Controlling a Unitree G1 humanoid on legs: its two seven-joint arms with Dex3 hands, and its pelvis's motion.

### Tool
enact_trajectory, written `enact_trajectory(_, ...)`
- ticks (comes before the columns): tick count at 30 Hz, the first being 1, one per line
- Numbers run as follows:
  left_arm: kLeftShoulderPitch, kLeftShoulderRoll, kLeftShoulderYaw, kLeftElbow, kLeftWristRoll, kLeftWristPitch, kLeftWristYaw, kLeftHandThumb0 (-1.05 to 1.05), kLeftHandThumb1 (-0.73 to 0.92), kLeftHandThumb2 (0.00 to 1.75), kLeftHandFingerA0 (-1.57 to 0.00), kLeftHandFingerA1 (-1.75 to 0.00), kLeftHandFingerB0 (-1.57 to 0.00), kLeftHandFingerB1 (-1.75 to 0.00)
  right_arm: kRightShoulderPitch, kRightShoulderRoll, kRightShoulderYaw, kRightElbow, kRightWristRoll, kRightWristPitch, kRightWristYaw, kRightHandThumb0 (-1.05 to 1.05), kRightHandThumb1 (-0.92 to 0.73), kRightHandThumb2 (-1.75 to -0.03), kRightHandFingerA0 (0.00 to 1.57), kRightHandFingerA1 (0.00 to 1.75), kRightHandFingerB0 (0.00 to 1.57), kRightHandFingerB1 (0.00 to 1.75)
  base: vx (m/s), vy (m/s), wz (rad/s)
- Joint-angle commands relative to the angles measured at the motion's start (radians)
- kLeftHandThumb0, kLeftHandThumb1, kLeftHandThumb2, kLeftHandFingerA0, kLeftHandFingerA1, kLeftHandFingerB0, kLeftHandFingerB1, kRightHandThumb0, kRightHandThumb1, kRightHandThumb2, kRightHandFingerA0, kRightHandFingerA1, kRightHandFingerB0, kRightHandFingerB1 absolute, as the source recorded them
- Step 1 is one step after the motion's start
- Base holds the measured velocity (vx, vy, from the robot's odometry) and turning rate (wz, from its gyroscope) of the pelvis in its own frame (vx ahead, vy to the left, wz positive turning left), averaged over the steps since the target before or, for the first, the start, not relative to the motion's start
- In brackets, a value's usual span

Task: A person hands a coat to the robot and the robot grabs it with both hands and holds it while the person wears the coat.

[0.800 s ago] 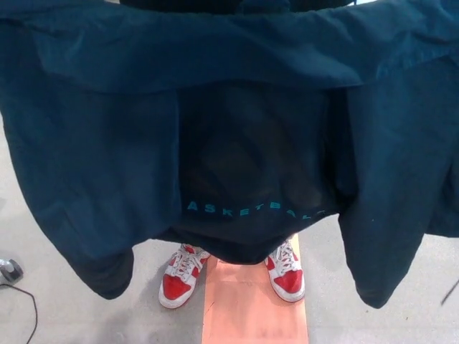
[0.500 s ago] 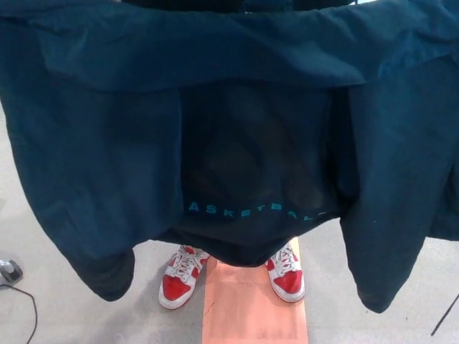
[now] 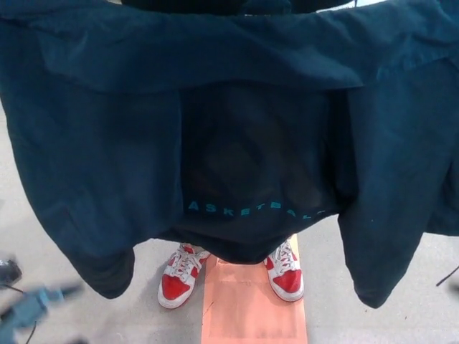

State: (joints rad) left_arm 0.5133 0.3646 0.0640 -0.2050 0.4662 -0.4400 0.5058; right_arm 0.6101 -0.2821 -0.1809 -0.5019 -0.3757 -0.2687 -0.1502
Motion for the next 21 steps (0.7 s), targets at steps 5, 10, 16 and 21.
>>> enact_trajectory(5,-0.355,0.242,0.323,-0.389,-0.280,-0.187,-0.112,-0.63,0.54,0.57,-0.36,-0.58,-0.47,-0.42,-0.528,-0.206,-0.252,-0.269,0.227,0.111,0.075,-0.70,-0.47,-0.87,0.31,0.60,0.05,0.49,0.00,0.000,0.00)
enact_trajectory(10,-0.568,0.376,0.317,-0.355,-0.385,-0.078,-0.229,-0.70,0.53,0.57,-0.28,-0.52,-0.33,-0.39,-0.801,-0.342,-0.242,-0.178,0.244,0.199,0.150,-0.80,-0.50,-0.93,0.33,0.60,0.04,0.41,0.00,0.000,0.00)
enact_trajectory(16,-0.849,0.506,0.208,-0.199,-0.425,0.061,-0.406,-0.78,0.59,0.59,-0.18,-0.33,-0.17,-0.29,-1.068,-0.449,-0.136,0.046,0.300,0.206,0.292,-0.81,-0.53,-0.89,0.23,0.49,0.06,0.29,0.00,0.000,0.00)
enact_trajectory(21,-1.052,0.538,0.084,-0.035,-0.397,0.089,-0.542,-0.86,0.56,0.91,-0.04,-0.37,-0.03,-0.32,-1.195,-0.499,-0.052,0.153,0.344,0.270,0.432,-0.85,-0.57,-0.91,0.15,0.44,0.05,0.24,0.00,0.000,0.00)
